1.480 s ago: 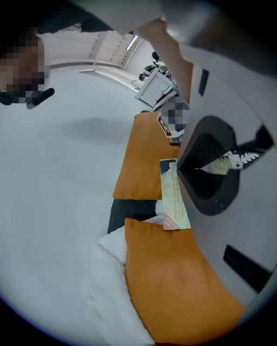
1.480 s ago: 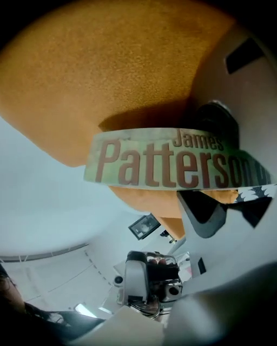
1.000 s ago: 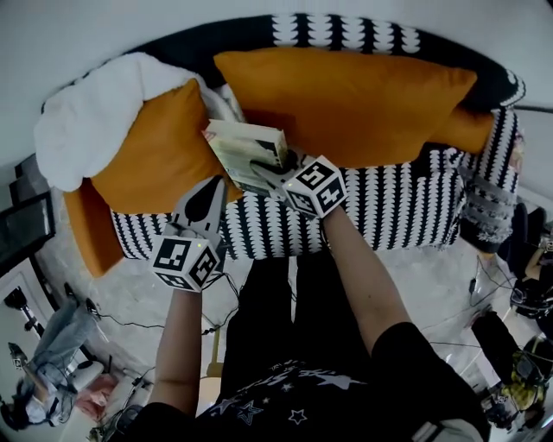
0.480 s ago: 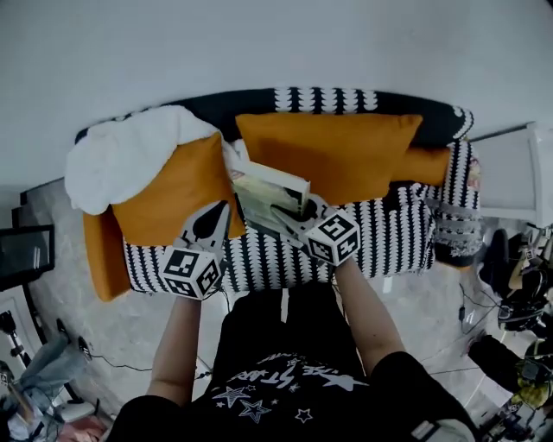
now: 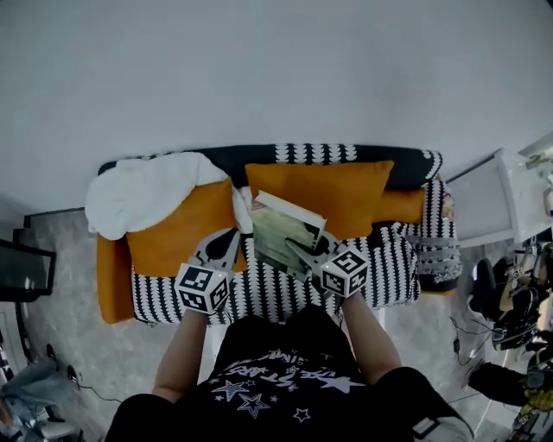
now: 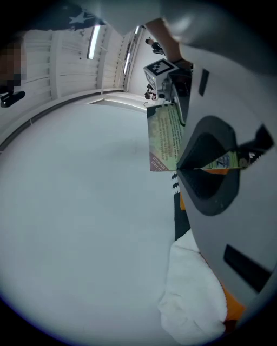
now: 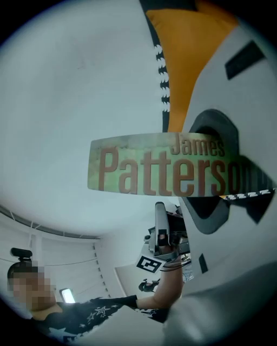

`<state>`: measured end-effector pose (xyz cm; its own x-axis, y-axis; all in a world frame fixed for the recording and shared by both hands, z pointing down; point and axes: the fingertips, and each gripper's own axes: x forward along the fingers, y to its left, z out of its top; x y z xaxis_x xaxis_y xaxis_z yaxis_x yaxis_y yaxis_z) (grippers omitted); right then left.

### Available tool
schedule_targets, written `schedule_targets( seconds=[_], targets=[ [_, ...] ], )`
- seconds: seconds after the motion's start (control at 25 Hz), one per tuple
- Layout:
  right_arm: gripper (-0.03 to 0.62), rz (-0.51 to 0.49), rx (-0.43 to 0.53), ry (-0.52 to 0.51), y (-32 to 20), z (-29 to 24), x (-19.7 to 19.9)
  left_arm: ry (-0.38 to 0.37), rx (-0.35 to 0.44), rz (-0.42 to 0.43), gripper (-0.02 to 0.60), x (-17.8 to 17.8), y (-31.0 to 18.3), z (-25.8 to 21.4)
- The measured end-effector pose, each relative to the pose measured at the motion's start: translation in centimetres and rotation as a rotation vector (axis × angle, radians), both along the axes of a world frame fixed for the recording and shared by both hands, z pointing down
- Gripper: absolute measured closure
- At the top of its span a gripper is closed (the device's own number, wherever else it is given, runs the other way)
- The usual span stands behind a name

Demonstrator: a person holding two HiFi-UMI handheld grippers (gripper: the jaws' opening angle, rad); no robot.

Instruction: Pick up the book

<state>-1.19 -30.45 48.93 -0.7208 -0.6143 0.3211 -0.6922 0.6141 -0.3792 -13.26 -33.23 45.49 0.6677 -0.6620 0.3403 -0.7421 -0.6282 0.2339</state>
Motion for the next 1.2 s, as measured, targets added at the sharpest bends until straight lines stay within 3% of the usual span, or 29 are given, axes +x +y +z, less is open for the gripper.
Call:
schedule_targets(
  seconds=[0.32,0.56,0.84,1.2],
  targets=[
    [0.425,-0.026,0.1,-0.061,0.1,-6.0,1.5,0.021,0.087,-0.084,0.574,1.4,1.9,-5.8],
    [0.425,-0.058,0.138,-0.059,2.6,-7.9,4.9,-0.005,0.097,-0.08,0.572,5.0,4.9,-7.2],
    [0.425,-0.05,0.112,-0.096,6.1,-7.5,9.0,-0.019,0.09,-0.052,0.573,10.0,9.7,-7.6],
    [0.425,-0.1,0.062,-0.115,10.6,-5.1,10.5,-0.047,0.047,-0.132,0.574,11.1,15.0,-6.5]
  ],
)
